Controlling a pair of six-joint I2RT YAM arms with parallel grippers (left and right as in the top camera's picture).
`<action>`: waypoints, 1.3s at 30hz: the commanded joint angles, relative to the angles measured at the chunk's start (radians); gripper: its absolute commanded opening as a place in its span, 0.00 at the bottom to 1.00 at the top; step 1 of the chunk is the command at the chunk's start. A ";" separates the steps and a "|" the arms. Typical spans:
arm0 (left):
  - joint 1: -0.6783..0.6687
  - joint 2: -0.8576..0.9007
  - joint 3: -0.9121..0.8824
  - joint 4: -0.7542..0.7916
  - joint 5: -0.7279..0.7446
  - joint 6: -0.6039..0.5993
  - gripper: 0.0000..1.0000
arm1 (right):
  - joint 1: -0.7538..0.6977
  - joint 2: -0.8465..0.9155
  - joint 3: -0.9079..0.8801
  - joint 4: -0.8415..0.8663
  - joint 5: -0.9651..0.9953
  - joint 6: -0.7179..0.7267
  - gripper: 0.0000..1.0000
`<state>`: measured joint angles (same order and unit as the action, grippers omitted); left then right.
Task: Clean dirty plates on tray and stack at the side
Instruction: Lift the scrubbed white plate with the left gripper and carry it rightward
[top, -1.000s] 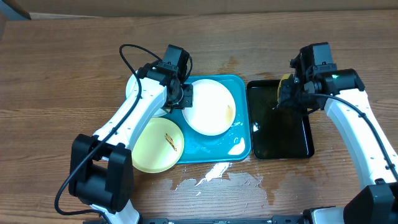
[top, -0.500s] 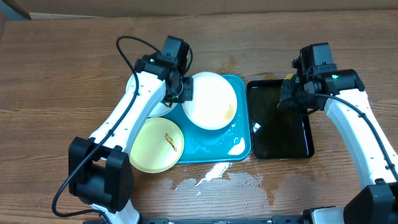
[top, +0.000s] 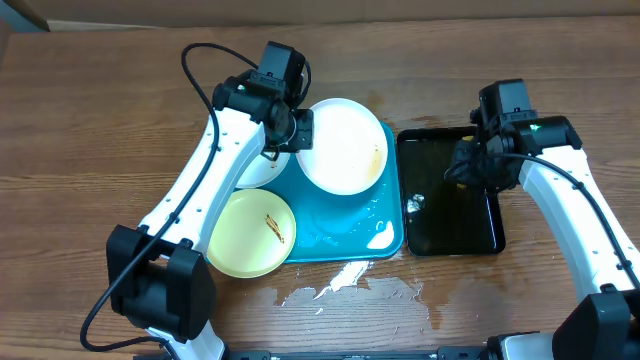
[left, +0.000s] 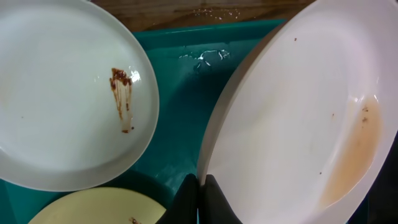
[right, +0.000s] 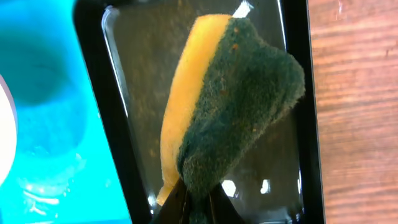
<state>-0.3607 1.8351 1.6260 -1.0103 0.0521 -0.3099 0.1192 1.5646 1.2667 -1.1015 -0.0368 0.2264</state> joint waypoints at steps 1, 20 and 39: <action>-0.027 0.007 0.034 0.024 0.019 0.015 0.04 | -0.004 -0.003 -0.004 -0.014 0.010 0.015 0.07; -0.154 0.007 0.034 0.244 0.016 0.011 0.04 | -0.004 -0.003 -0.004 -0.110 0.010 0.067 0.10; -0.286 0.009 0.034 0.531 -0.167 0.135 0.04 | -0.003 -0.003 -0.004 -0.127 0.010 0.089 0.10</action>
<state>-0.6254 1.8351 1.6299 -0.5117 -0.0402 -0.2298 0.1192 1.5646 1.2663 -1.2312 -0.0368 0.3103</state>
